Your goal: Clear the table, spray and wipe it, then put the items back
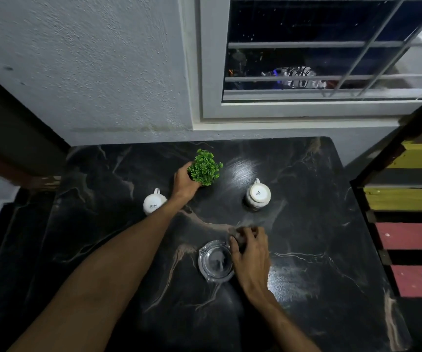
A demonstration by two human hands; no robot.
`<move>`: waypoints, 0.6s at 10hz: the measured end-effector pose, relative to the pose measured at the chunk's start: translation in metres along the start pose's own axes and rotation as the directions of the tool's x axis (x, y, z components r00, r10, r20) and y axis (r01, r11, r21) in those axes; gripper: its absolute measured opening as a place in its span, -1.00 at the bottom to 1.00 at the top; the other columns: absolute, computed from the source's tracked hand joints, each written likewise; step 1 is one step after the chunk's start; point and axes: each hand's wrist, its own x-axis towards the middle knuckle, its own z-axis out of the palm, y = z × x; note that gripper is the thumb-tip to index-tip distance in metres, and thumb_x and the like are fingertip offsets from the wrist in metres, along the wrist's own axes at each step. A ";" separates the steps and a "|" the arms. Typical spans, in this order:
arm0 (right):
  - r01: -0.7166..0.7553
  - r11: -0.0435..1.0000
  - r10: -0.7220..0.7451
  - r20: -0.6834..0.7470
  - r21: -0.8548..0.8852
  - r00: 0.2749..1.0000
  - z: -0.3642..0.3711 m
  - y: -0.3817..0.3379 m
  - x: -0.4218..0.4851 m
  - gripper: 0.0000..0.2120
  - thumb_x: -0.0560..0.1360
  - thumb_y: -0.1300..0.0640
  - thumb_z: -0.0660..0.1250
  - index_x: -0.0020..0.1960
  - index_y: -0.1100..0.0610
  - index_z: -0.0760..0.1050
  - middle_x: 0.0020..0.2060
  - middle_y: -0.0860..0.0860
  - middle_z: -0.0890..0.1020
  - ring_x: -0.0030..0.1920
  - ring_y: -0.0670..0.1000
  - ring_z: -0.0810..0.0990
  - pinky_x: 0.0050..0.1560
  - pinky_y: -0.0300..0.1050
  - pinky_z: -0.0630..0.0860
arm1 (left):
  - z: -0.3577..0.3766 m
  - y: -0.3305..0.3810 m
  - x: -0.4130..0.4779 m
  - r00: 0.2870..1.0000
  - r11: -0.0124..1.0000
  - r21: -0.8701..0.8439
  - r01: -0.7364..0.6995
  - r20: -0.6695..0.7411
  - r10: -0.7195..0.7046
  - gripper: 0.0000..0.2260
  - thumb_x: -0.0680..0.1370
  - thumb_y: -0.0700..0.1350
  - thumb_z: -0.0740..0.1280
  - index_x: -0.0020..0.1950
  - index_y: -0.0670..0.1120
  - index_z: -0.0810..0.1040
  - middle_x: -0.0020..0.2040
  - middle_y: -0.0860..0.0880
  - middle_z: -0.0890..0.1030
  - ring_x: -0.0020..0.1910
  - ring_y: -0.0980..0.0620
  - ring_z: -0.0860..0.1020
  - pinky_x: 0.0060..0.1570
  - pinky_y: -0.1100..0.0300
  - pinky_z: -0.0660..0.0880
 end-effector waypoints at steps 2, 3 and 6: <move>0.025 0.997 -0.025 -0.010 0.066 1.000 0.003 0.003 0.007 -0.79 0.54 0.05 0.38 0.16 0.03 0.54 0.15 -0.05 0.45 0.15 -0.02 0.44 0.06 -0.11 0.52 | 0.005 -0.004 0.007 1.000 1.000 -0.012 0.002 -0.009 -0.002 -0.51 0.34 -0.28 0.63 0.24 -0.13 0.65 0.10 -0.07 0.73 0.06 0.04 0.64 0.19 0.07 0.60; 0.041 0.997 -0.040 -0.013 0.071 0.999 0.002 0.005 0.011 -0.81 0.54 0.05 0.37 0.14 0.04 0.54 0.14 -0.05 0.46 0.16 -0.02 0.45 0.10 -0.11 0.51 | 0.004 -0.006 0.006 1.000 1.000 0.000 0.016 0.016 -0.016 -0.32 0.30 -0.30 0.66 0.39 -0.15 0.55 0.20 -0.07 0.67 0.17 0.05 0.58 0.24 0.23 0.49; 0.157 0.986 -0.158 0.013 0.048 0.987 -0.028 -0.022 0.010 -0.77 0.53 0.10 0.37 0.18 0.08 0.54 0.16 0.00 0.49 0.19 0.04 0.47 0.11 -0.12 0.45 | -0.040 0.014 -0.041 1.000 1.000 -0.016 0.016 0.006 -0.016 -0.26 0.45 -0.48 0.43 0.57 -0.12 0.31 0.44 -0.17 0.47 0.29 -0.09 0.50 0.18 0.06 0.57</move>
